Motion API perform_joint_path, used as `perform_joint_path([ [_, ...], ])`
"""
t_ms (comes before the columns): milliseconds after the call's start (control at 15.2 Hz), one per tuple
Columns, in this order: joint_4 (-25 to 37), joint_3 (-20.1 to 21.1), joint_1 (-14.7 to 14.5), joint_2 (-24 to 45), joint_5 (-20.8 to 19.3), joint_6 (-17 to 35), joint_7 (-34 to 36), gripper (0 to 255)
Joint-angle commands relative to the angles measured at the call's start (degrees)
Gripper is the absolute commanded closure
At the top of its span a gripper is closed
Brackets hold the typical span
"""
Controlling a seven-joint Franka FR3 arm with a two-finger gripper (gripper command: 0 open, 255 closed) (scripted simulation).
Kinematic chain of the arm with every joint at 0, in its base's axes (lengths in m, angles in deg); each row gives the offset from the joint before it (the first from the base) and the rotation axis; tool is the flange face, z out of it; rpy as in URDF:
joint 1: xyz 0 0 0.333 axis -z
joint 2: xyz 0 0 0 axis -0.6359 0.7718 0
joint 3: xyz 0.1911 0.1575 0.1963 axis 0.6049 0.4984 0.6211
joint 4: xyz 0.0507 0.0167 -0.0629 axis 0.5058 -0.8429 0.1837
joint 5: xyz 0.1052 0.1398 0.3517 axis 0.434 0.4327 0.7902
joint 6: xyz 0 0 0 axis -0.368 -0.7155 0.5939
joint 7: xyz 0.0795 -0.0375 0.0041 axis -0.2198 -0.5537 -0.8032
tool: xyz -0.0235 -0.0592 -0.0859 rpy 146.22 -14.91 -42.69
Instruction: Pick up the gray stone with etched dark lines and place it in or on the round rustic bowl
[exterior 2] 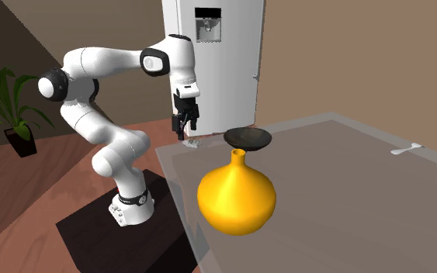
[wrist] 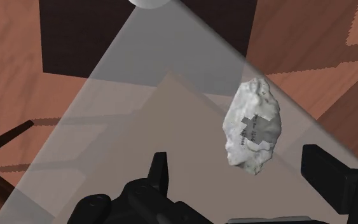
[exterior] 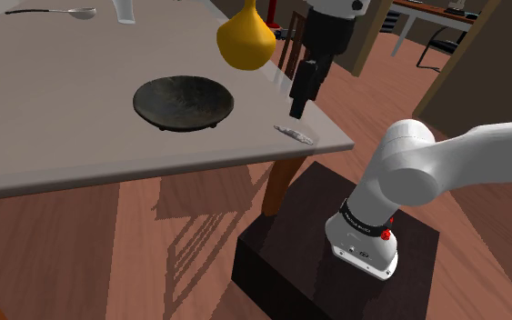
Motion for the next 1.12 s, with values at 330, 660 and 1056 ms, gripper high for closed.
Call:
perform_joint_path([
  [330, -5.6, 1.11, -0.69, -1.69, 1.02, 4.06, -0.03, 0],
  [660, -5.6, 1.11, -0.69, -1.69, 1.02, 4.06, -0.03, 0],
  [1056, -5.59, 1.11, -0.69, -1.69, 1.02, 4.05, -0.03, 255],
])
